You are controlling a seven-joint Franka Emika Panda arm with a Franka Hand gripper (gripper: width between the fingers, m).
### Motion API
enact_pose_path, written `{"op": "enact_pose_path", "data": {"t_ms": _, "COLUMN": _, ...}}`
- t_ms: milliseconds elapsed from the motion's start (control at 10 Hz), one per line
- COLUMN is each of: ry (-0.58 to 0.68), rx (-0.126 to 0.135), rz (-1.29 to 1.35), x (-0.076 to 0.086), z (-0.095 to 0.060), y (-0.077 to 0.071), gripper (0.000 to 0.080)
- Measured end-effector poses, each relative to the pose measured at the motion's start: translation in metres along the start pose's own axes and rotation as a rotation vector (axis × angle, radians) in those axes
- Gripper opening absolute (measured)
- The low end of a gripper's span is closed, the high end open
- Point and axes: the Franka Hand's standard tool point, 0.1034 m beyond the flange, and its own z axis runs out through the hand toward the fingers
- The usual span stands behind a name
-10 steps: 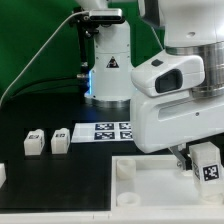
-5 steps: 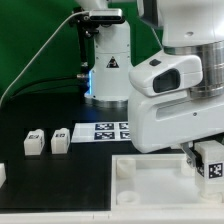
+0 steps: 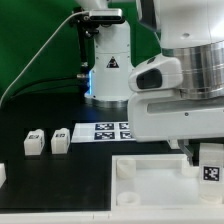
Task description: Assemble one leg
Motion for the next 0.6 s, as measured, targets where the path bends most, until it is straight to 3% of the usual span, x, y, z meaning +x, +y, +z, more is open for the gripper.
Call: {"op": "enact_pose_path", "data": {"t_ms": 600, "ry": -0.021, "rx": 0.041, "rz": 0.530, "x": -0.0036, "z": 0.0020, "y": -0.0045, "gripper": 0.0299}}
